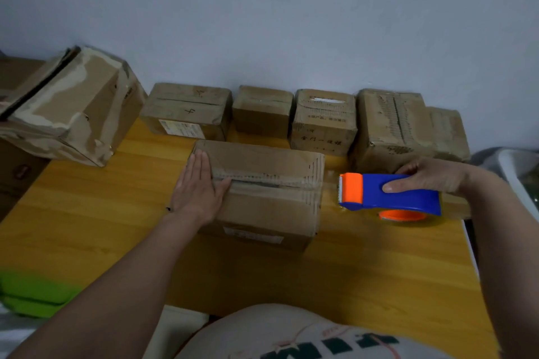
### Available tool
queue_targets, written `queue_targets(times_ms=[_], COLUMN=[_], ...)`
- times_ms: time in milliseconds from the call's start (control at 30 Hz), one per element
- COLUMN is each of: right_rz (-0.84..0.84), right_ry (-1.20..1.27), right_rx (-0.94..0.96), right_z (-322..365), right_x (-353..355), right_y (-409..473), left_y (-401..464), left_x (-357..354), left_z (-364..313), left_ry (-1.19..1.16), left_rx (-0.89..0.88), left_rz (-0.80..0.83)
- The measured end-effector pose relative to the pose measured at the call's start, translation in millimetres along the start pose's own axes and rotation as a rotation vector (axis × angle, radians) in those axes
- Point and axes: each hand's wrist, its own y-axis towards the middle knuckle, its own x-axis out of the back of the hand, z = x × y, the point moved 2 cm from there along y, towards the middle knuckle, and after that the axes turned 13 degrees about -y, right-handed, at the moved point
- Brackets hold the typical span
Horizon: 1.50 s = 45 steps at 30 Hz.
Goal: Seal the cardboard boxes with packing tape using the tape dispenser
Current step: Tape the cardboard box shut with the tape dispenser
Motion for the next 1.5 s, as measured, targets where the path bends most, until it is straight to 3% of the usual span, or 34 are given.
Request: queue_targets(times_ms=[233, 367, 567, 633, 733, 767, 1000, 1500], right_rz=[-0.032, -0.136, -0.159, -0.161, -0.152, -0.146, -0.111, -0.046], right_ry=[0.013, 0.086, 0.130, 0.137, 0.137, 0.135, 0.167, 0.099], right_rx=[-0.039, -0.016, -0.021, -0.020, -0.006, -0.001, -0.024, -0.065], right_z=[-3.2, -5.5, -7.0, -8.2, -8.5, -8.5, -13.3, -23.1], right_x=[-0.1, -4.3, -7.0, -5.7, -3.6, -3.6, -6.4, 4.2], right_y=[5.6, 8.3, 12.6, 14.1, 15.9, 16.6, 22.8, 23.6], left_y=[2.3, 1.9, -2.4, -5.9, -9.1, -7.0, 8.1, 12.7], left_x=[-1.9, -3.2, 0.3, -0.5, -15.1, -16.8, -41.4, -59.4], left_z=[-1.3, -8.2, -10.9, -23.5, -61.3, -75.8, -152.8, -160.1], left_ry=[0.000, -0.058, -0.095, -0.078, 0.035, 0.091, 0.068, 0.044], left_rx=[0.004, -0.012, -0.065, -0.241, -0.694, -0.768, -0.629, -0.558], left_rz=[-0.043, -0.165, -0.256, -0.255, 0.034, 0.092, 0.126, 0.100])
